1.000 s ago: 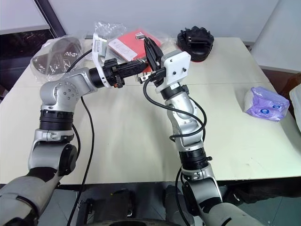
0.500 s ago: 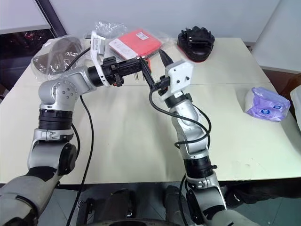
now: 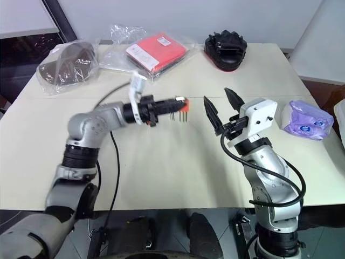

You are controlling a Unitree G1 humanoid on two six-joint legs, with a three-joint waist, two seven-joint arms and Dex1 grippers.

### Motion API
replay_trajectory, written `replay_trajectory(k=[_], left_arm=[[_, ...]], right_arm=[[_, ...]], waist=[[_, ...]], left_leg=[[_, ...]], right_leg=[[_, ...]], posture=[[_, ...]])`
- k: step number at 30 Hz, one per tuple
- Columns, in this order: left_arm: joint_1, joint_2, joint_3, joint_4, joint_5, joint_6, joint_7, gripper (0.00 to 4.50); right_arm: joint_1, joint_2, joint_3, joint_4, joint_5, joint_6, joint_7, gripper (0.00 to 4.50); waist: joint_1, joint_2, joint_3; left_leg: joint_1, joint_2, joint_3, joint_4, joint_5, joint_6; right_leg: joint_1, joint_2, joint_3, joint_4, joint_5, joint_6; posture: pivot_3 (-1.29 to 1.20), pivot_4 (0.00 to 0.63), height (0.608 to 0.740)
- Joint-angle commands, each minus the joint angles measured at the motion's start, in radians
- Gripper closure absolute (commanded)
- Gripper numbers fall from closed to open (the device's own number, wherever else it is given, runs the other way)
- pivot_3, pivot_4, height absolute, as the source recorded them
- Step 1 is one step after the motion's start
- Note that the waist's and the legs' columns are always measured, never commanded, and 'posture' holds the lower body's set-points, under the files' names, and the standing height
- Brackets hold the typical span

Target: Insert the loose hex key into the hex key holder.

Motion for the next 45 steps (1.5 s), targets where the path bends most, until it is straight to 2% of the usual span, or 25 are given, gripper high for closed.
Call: replay_trajectory(k=[1,8,19,21,22,26,27,30,34,39,45], left_arm=[[-0.008,-0.057,0.007,0.019,-0.014,0.018,0.059,4.45],[0.009,-0.114,0.022,0.160,0.005,0.060,0.136,4.45],[0.057,-0.060,-0.016,0.221,0.064,0.068,0.114,4.45],[0.068,-0.050,-0.017,0.218,0.068,0.072,0.110,3.35],[0.076,-0.042,-0.021,0.217,0.075,0.070,0.108,3.17],[0.100,-0.007,-0.034,0.212,0.107,0.050,0.100,1.57],[0.099,0.014,-0.025,0.216,0.121,0.030,0.105,1.03],[0.099,0.068,-0.024,0.215,0.172,-0.042,0.103,0.17],[0.124,0.142,-0.099,0.183,0.282,-0.186,0.084,0.07],[0.150,0.222,-0.109,0.106,0.332,-0.282,0.041,0.07],[0.129,0.332,-0.091,0.003,0.322,-0.365,-0.092,0.07]], right_arm=[[0.011,-0.003,-0.032,-0.059,-0.005,-0.012,-0.028,1.51],[0.046,0.009,-0.022,-0.075,-0.034,-0.029,-0.068,1.51],[0.059,0.020,0.006,-0.065,-0.062,-0.050,-0.081,1.51],[0.056,0.019,0.008,-0.059,-0.063,-0.052,-0.080,1.45],[0.053,0.019,0.009,-0.055,-0.064,-0.053,-0.078,1.45],[0.039,0.016,0.012,-0.039,-0.067,-0.056,-0.072,1.45],[0.038,0.013,0.012,-0.035,-0.066,-0.056,-0.066,1.45],[0.038,0.001,0.007,-0.029,-0.063,-0.053,-0.052,1.45],[0.045,-0.016,-0.012,-0.024,-0.055,-0.049,-0.033,1.45],[0.052,-0.085,-0.056,-0.015,-0.020,-0.017,0.032,1.45],[0.155,-0.349,-0.138,0.009,0.062,0.116,0.262,1.45]], waist=[[0.000,0.000,0.000],[-0.004,0.000,0.000],[-0.002,0.000,0.000],[-0.001,0.000,0.000],[-0.001,0.000,0.000],[0.000,0.000,0.000],[0.001,0.000,0.000],[-0.004,0.000,0.000],[-0.005,0.000,0.000],[0.000,0.000,0.000],[0.018,0.000,0.000]], left_leg=[[0.000,0.000,0.000,0.000,0.000,0.000],[0.001,0.000,0.000,-0.001,0.000,0.000],[0.001,0.000,0.000,-0.001,0.000,0.000],[0.001,0.000,0.000,-0.001,0.000,0.000],[0.001,0.000,0.000,-0.001,0.000,0.000],[0.001,0.000,0.000,-0.001,0.000,0.000],[0.001,0.000,0.000,-0.001,0.000,0.000],[0.001,0.000,0.000,-0.001,0.000,0.000],[0.003,0.000,0.000,-0.001,0.000,0.000],[0.002,0.000,0.001,-0.001,0.000,0.000],[0.001,0.000,0.001,-0.001,0.000,0.000]], right_leg=[[0.000,0.000,0.000,0.000,0.000,0.000],[0.001,0.001,0.000,-0.001,0.000,0.000],[0.001,0.000,0.000,-0.001,0.000,0.000],[0.001,0.000,0.000,-0.001,0.000,0.000],[0.001,0.000,0.000,-0.001,0.000,0.000],[0.001,0.000,0.000,-0.001,0.000,0.000],[0.001,0.000,0.000,-0.001,0.000,0.000],[0.001,0.000,0.000,-0.001,0.000,0.000],[0.002,0.001,0.000,0.000,0.000,0.000],[0.002,0.000,0.000,-0.001,0.000,0.000],[0.002,0.000,0.000,-0.002,0.000,0.000]], posture=[[0.00,0.150,0.740],[0.00,0.150,0.740],[0.00,0.150,0.740],[0.00,0.150,0.740],[0.00,0.150,0.740],[0.00,0.150,0.740],[0.00,0.150,0.740],[0.00,0.150,0.740],[0.00,0.150,0.740],[0.00,0.150,0.740],[0.00,0.150,0.740]])
